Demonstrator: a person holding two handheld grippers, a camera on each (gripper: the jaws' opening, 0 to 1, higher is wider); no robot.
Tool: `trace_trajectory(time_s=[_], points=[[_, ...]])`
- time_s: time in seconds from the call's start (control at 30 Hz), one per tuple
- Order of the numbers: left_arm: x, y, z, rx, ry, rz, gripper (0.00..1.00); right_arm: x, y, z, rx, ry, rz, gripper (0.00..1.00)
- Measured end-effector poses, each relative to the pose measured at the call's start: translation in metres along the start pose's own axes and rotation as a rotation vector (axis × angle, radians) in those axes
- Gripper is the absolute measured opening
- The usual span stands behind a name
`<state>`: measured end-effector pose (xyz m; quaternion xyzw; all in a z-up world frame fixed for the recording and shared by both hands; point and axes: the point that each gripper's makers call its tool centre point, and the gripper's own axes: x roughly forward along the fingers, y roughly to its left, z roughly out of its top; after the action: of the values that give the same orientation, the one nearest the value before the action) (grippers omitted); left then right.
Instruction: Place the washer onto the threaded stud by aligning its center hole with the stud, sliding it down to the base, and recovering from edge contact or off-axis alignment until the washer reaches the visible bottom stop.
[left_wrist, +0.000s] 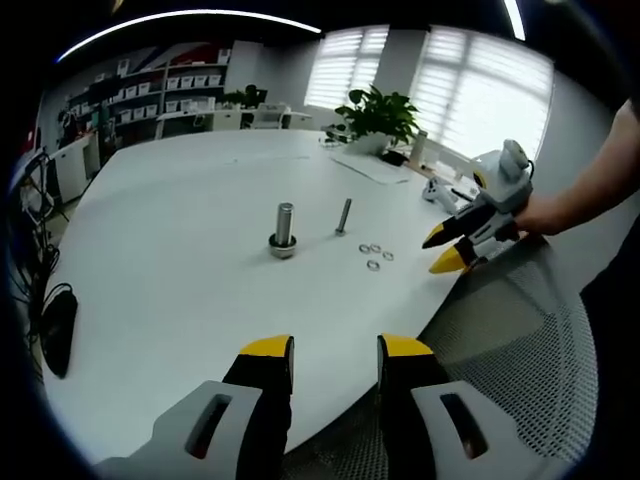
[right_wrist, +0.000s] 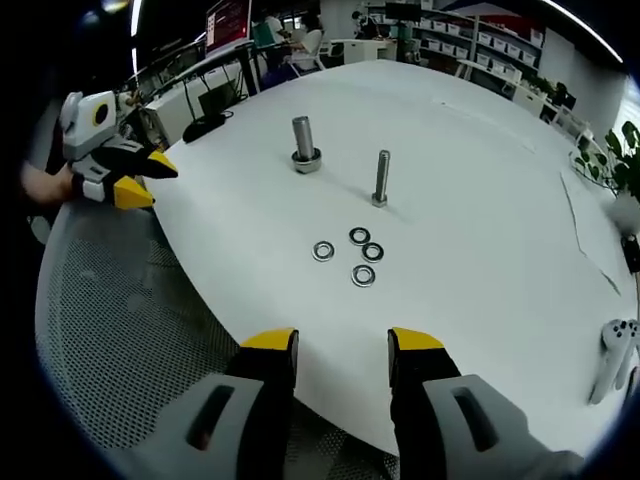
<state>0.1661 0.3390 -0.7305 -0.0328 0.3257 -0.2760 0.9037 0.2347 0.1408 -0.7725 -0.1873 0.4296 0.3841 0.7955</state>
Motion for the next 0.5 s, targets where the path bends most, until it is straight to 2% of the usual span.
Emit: trace_trajectory(time_s=[0.5], points=[[0.0, 0.0, 0.001, -0.002, -0.008, 0.002, 0.31, 0.016, -0.002, 0.013, -0.032, 0.036, 0.004, 0.39]])
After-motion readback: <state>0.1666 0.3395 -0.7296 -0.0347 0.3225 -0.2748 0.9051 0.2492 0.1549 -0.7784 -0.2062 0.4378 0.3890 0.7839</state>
